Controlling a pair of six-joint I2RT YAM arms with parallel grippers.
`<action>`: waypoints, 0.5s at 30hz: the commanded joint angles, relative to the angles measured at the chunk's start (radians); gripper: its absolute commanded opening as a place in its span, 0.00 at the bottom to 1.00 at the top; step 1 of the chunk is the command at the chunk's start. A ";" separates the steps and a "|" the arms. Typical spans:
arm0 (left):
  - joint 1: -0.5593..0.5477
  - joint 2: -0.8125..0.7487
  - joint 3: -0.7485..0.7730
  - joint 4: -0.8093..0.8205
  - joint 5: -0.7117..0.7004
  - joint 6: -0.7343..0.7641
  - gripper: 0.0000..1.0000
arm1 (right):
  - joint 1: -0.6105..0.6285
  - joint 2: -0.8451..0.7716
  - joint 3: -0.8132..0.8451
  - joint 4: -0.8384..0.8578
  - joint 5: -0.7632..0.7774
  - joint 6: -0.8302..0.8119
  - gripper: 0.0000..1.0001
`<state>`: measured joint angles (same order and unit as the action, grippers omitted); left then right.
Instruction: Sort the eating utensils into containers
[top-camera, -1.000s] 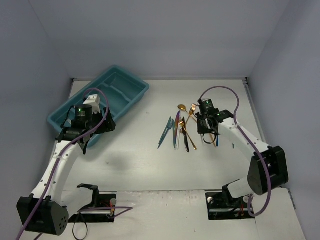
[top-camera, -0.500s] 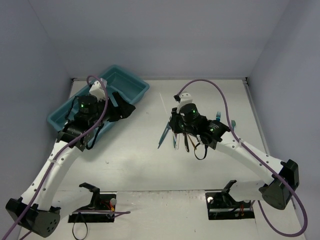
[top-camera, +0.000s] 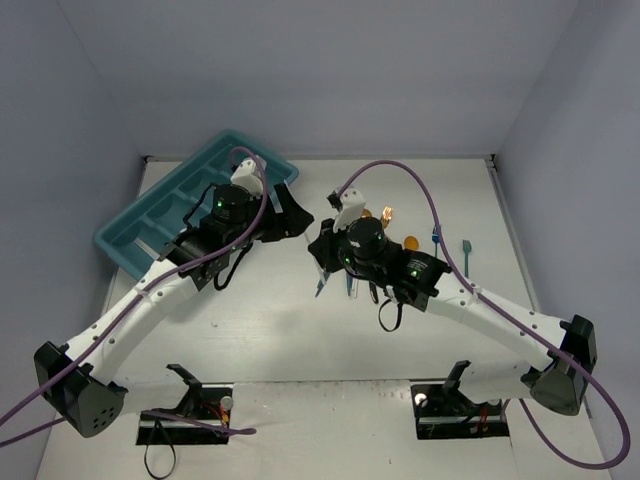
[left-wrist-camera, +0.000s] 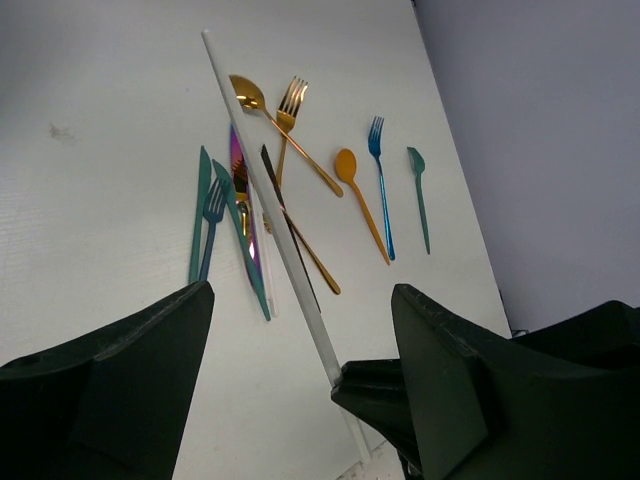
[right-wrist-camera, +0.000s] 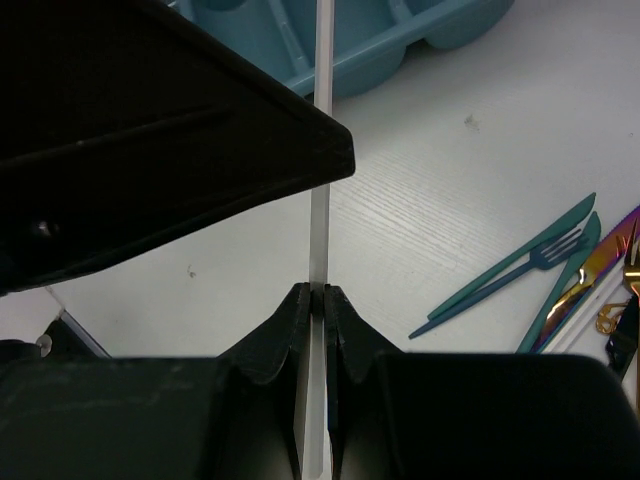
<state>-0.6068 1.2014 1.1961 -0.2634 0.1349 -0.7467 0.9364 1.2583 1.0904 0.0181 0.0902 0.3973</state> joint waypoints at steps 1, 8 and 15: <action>-0.013 -0.020 0.038 0.091 -0.055 -0.021 0.67 | 0.012 -0.033 0.039 0.111 0.026 0.006 0.00; -0.031 -0.013 0.019 0.096 -0.063 -0.031 0.39 | 0.021 -0.030 0.027 0.133 0.026 0.015 0.00; -0.041 -0.007 0.005 0.105 -0.060 -0.047 0.17 | 0.022 -0.019 0.027 0.151 0.021 0.014 0.00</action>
<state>-0.6363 1.2034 1.1956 -0.2367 0.0845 -0.7769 0.9508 1.2580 1.0904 0.0660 0.0906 0.4011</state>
